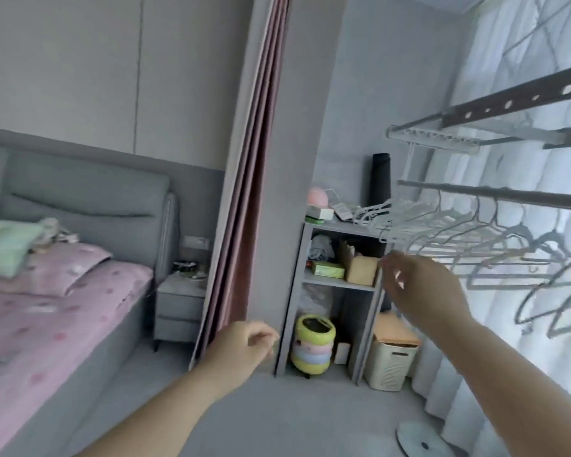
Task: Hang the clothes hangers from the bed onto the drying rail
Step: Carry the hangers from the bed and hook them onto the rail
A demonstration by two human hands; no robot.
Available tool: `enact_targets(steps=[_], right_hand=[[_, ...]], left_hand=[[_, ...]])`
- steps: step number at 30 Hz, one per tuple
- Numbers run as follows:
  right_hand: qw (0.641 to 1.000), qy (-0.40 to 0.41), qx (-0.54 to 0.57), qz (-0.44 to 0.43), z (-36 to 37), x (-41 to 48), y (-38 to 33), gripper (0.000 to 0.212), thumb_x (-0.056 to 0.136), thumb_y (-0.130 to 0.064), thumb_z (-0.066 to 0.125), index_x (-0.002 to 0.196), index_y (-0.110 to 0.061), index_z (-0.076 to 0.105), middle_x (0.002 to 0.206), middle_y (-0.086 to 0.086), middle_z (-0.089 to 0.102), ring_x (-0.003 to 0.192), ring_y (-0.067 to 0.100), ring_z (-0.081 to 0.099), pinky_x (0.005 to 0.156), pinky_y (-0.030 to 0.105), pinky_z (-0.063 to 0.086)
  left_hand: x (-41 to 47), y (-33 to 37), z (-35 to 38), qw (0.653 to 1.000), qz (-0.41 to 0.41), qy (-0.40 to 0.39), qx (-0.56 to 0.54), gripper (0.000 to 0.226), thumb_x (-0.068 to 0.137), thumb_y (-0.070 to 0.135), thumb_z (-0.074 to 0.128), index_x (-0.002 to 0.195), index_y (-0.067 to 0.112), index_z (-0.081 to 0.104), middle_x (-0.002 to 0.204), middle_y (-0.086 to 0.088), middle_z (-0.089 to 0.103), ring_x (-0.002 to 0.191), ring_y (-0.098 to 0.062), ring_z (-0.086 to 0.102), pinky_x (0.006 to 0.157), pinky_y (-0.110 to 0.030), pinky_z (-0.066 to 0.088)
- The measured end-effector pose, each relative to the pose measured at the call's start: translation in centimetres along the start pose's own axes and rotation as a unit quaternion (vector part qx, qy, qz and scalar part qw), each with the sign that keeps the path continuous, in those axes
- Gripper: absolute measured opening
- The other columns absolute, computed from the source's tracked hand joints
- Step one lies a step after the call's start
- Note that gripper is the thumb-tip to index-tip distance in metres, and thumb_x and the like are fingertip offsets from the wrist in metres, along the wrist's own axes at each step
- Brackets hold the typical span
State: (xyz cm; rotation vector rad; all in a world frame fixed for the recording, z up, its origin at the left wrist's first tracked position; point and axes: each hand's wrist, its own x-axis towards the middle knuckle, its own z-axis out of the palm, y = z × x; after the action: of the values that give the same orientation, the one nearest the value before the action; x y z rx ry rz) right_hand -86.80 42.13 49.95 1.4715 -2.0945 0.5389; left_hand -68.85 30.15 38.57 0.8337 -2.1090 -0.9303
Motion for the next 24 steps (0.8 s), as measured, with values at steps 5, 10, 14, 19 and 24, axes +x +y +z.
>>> enact_targets(steps=[5,10,14,19,24], right_hand=[[0.976,-0.192,0.064,-0.078,11.6,-1.7,-14.6,0.02,0.094,-0.022,0.037,0.103,-0.018,0.054,0.099,0.008,0.063,0.086,0.029,0.058,0.062,0.028,0.043],[0.936,-0.297,0.121,-0.144,20.1,-5.5,-28.1,0.025,0.094,-0.019,0.036,0.109,-0.015,0.056,0.108,0.008,0.065,0.099,0.027,0.061,0.068,0.028,0.037],[0.893,-0.372,0.143,-0.208,24.7,-7.7,-36.6,0.027,0.092,-0.017,0.039,0.111,-0.017,0.058,0.114,0.006,0.063,0.103,0.025,0.058,0.07,0.027,0.037],[0.844,-0.44,0.18,-0.248,30.3,-8.9,-46.7,0.03,0.093,-0.018,0.038,0.116,-0.021,0.057,0.121,0.002,0.06,0.108,0.019,0.057,0.08,0.022,0.043],[0.788,-0.489,0.214,-0.307,36.2,-9.0,-56.7,0.035,0.096,-0.02,0.036,0.128,-0.023,0.047,0.13,-0.004,0.053,0.118,0.012,0.051,0.097,0.022,0.041]], left_hand=[[-8.2,-12.5,-10.5,0.979,-0.176,0.075,0.069,0.034,0.091,0.016,0.05,0.063,0.034,0.052,0.064,0.014,0.06,0.071,-0.006,0.058,0.077,-0.024,0.047],[-17.3,-22.0,-19.1,0.93,-0.319,0.139,0.116,0.034,0.091,0.016,0.044,0.06,0.028,0.048,0.067,0.013,0.055,0.066,-0.003,0.052,0.061,-0.014,0.036],[-24.0,-28.1,-23.3,0.873,-0.439,0.182,0.108,0.034,0.09,0.015,0.046,0.059,0.029,0.048,0.065,0.013,0.056,0.072,-0.013,0.058,0.07,-0.022,0.041],[-30.0,-34.1,-27.1,0.807,-0.532,0.229,0.118,0.036,0.091,0.018,0.045,0.059,0.033,0.044,0.075,0.008,0.056,0.077,-0.013,0.054,0.065,-0.022,0.035],[-32.8,-40.1,-31.1,0.751,-0.604,0.238,0.12,0.036,0.09,0.014,0.042,0.059,0.033,0.043,0.086,0.006,0.059,0.089,-0.014,0.059,0.074,-0.023,0.04]])
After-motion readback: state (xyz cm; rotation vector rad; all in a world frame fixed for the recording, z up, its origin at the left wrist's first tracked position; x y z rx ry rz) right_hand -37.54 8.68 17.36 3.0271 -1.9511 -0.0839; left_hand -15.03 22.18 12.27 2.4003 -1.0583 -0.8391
